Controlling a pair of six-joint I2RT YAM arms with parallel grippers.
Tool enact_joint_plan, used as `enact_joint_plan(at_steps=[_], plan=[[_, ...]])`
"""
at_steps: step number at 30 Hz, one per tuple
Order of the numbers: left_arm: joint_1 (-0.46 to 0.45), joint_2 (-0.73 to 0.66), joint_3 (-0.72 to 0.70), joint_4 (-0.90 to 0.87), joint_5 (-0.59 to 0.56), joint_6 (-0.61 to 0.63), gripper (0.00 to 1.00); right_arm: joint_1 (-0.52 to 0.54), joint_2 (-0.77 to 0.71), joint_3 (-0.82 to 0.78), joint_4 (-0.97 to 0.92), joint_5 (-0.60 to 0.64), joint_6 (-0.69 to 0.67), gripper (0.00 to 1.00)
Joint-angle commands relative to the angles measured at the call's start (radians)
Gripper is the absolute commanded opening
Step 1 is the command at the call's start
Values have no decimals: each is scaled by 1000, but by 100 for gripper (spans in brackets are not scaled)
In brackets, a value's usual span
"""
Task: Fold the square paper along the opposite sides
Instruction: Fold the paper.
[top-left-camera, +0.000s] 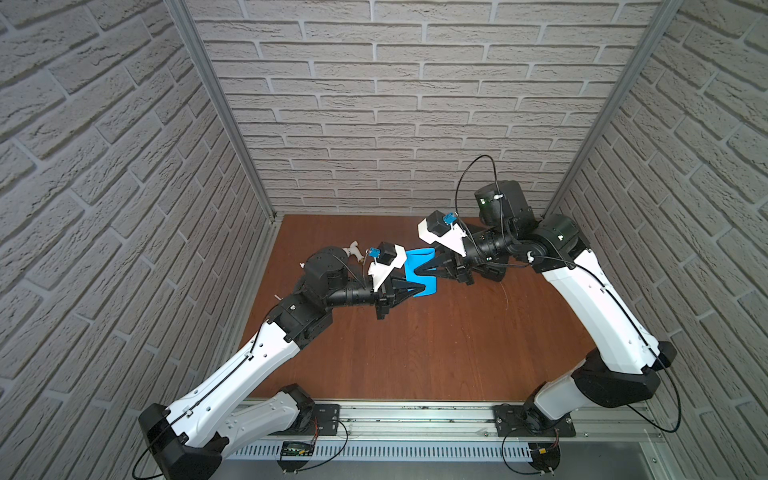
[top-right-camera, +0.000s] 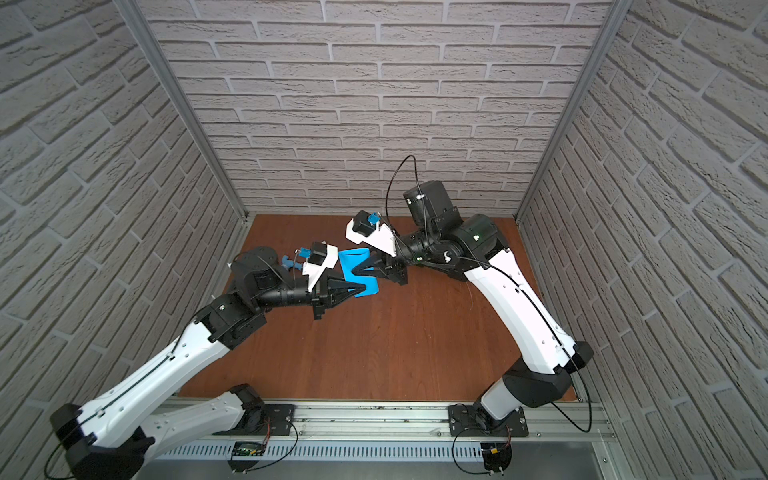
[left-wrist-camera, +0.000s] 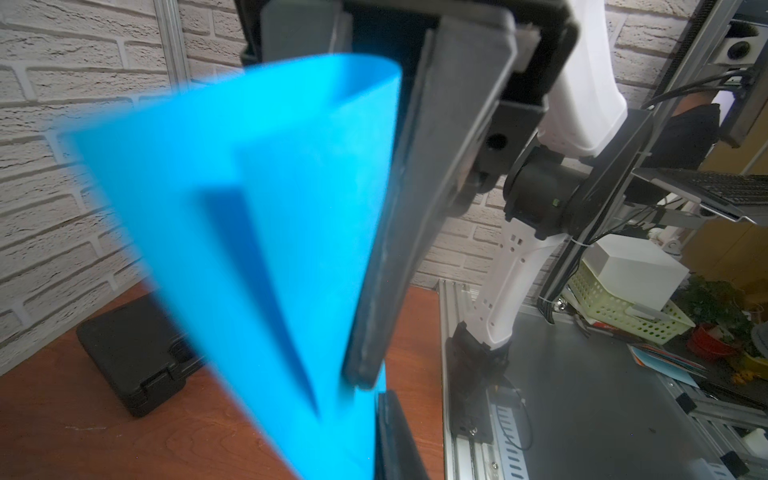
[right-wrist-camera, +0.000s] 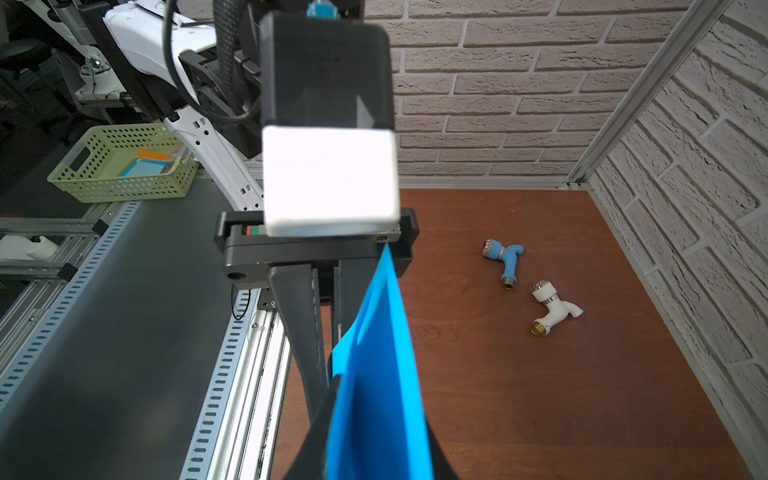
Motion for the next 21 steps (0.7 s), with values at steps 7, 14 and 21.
enact_joint_plan(at_steps=[7,14,21], plan=[[3,-27,-11,70,-7,10,5,5,-50,-29,57,15,20,22],[4,-26,-15,56,-8,12,0,6,-65,-29,54,50,19,39],[9,-4,51,-188,-13,62,0,4,-107,42,-38,168,-63,67]])
